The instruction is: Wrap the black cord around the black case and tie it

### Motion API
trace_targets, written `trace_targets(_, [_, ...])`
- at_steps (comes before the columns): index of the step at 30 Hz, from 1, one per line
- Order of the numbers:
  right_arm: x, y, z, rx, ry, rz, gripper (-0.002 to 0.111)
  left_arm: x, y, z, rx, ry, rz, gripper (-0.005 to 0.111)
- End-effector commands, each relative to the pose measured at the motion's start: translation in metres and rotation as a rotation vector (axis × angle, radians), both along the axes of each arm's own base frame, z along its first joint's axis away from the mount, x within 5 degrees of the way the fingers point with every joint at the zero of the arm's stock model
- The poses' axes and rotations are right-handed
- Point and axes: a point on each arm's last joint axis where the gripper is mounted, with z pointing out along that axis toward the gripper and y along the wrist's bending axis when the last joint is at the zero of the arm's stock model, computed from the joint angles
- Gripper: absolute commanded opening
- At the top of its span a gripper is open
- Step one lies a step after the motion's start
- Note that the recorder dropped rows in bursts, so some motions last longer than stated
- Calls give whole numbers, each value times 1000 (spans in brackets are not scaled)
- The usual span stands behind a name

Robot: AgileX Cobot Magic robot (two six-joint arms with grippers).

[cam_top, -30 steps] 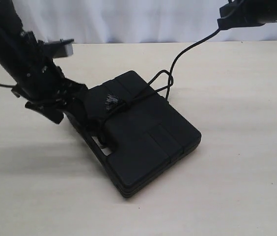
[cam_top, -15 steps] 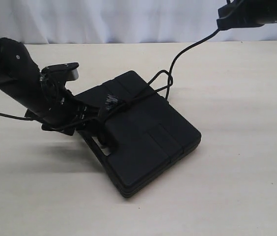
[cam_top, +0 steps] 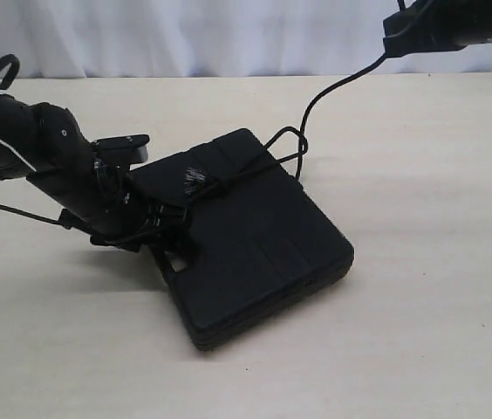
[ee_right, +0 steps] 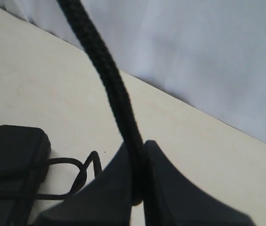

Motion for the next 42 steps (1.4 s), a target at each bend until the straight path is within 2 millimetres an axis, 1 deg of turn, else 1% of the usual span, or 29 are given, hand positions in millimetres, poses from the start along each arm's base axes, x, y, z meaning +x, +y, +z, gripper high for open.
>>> trace_targets(1, [-2,-1,-1,-7,9,10,4,17,21,3,50,-91,24,24])
trace_targets(2, [-2,-1,-1,-16,9,13,4,20,24,5,50,-98,27,17])
trace_targets(3, [-2,-1,-2,-26,9,16,4,27,30,11,58,-113,12,1])
trace_targets(4, [-2,-2,-2,-27,5,9,4,30,33,13,55,-115,17,0])
trace_targets(8, [0,-8,-1,-13,7,-43,4,45,43,30,39,-146,40,0])
trace_targets(10, [1,-15,-2,-18,13,-67,4,50,50,40,33,-165,58,0])
trace_targets(11, [1,-20,-2,-19,19,-89,4,53,56,45,30,-176,79,0])
trace_targets(13, [0,-32,-1,-26,23,-141,4,56,68,49,24,-180,123,0])
trace_targets(17, [-4,-68,5,-38,24,-276,4,57,99,50,22,-163,217,0])
trace_targets(19, [-8,-85,5,-54,41,-329,4,56,113,49,21,-149,250,0])
trace_targets(21, [-11,-99,2,-74,70,-369,4,54,122,49,21,-134,264,0])
trace_targets(24, [-15,-118,-11,-139,115,-433,4,51,130,46,27,-123,272,0])
trace_targets(28, [-18,-137,-34,-150,154,-530,4,50,132,43,40,-136,268,0])
trace_targets(34, [-12,-141,-64,-158,214,-539,4,50,133,41,44,-137,270,0])
trace_targets(42, [-1,-149,-99,-156,255,-577,4,54,134,23,44,-113,288,0])
